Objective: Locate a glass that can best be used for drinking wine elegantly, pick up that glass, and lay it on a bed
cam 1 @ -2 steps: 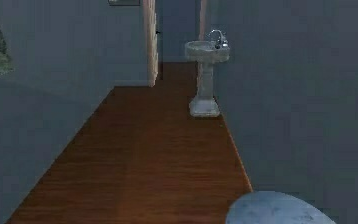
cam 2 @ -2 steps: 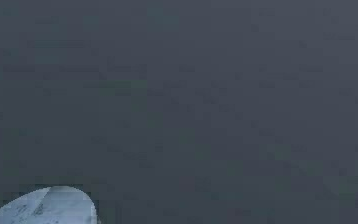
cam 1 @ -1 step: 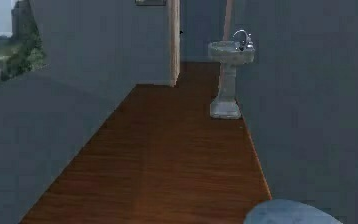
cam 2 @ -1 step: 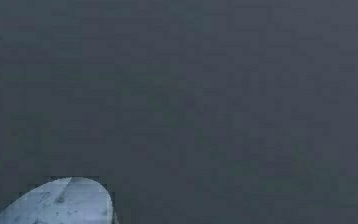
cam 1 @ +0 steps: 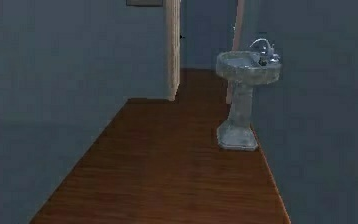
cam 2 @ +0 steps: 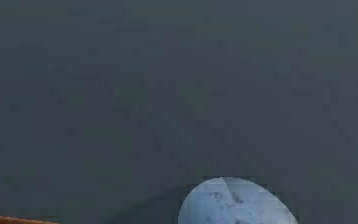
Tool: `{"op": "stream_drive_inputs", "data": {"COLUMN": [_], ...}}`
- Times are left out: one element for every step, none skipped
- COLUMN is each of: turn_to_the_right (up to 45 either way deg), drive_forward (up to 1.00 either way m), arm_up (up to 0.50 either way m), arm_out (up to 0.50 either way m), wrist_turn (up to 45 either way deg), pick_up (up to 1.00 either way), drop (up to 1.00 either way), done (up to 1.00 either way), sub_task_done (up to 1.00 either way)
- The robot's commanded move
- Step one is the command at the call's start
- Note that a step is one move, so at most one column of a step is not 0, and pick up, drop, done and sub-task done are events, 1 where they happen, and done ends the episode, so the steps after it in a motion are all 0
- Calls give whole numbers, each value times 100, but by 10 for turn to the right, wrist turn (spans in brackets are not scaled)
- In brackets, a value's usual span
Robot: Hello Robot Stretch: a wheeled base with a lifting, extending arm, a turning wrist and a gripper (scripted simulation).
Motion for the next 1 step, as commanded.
{"op": "stream_drive_inputs", "data": {"turn_to_the_right": [30], "drive_forward": [0], "arm_up": [0], "arm_out": [0], "wrist_turn": [0], "pick_up": [0], "drop": [0], "done": [0], "sub_task_done": [0]}}
